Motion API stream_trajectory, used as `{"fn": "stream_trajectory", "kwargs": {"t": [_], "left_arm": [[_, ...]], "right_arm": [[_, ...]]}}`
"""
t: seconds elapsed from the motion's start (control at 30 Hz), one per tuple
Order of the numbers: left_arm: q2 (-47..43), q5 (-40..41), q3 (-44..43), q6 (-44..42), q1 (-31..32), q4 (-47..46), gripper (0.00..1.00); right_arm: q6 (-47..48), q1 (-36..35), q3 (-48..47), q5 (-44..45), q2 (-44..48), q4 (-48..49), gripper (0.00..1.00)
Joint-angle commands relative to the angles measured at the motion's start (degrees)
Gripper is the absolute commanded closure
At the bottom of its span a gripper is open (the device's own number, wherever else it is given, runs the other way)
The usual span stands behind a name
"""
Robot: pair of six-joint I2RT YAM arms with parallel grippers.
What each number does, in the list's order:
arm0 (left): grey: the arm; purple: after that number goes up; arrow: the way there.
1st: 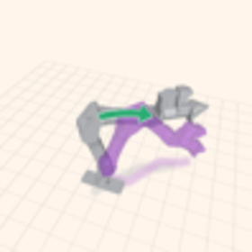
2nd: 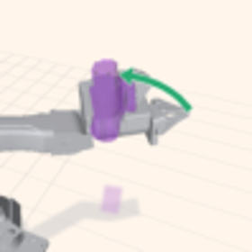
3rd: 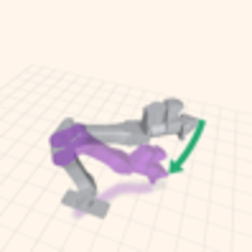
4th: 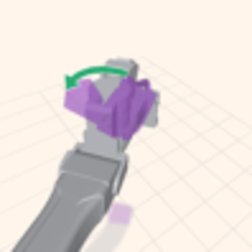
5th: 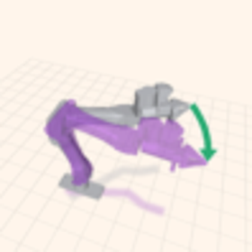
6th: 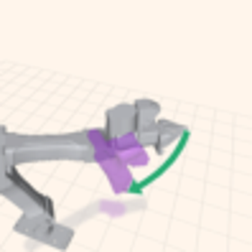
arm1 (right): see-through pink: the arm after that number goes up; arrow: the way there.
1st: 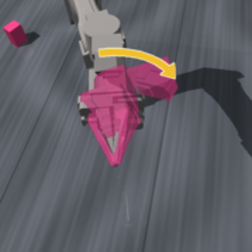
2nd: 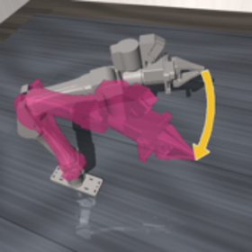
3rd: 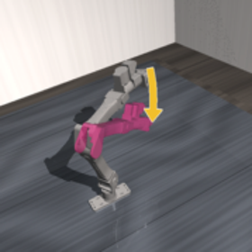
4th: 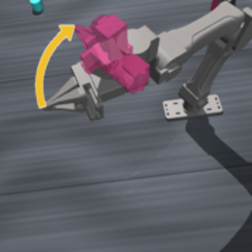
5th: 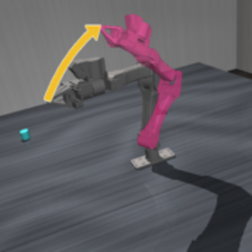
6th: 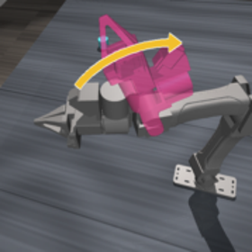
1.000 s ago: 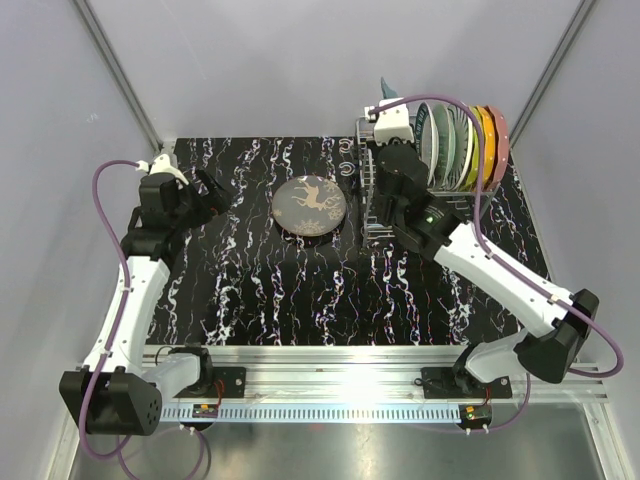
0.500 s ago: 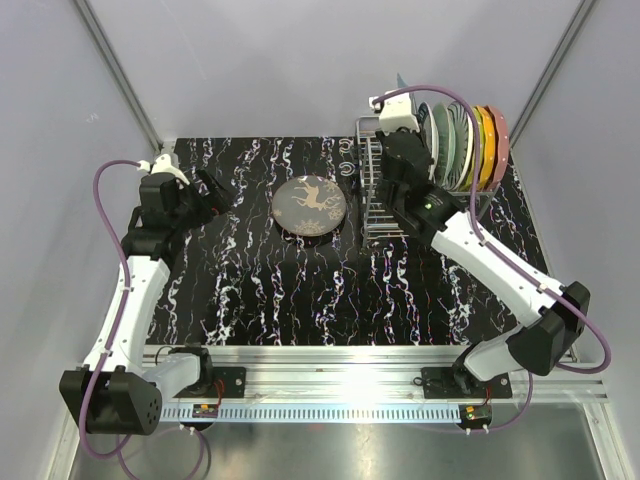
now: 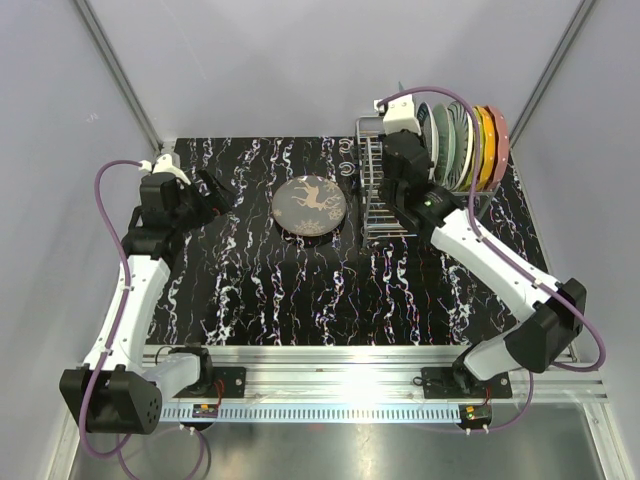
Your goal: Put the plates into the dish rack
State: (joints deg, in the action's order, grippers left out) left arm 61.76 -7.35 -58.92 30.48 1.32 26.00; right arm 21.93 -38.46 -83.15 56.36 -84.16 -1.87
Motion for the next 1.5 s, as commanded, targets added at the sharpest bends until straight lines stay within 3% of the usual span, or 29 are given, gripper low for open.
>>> {"fn": "stream_trajectory", "kwargs": {"t": [0.0, 0.8, 1.27, 1.47], "left_arm": [[0.29, -1.43, -2.08, 0.2, -0.18, -2.97, 0.01], [0.65, -1.96, -1.99, 0.19, -0.27, -3.06, 0.01], [1.0, -2.4, -1.99, 0.28, -0.27, -3.24, 0.01], [1.08, -2.4, -1.9, 0.37, -0.27, -3.41, 0.01]], "right_arm": [[-3.12, 0.84, -0.96, -1.07, 0.4, 5.39, 1.0], [-10.68, 4.0, 2.91, -4.24, 1.54, 2.31, 0.95], [-9.9, 4.18, 2.3, -4.06, 2.25, 2.31, 0.65], [-8.14, 4.18, 1.68, -3.54, 3.3, 2.22, 0.59]]}}
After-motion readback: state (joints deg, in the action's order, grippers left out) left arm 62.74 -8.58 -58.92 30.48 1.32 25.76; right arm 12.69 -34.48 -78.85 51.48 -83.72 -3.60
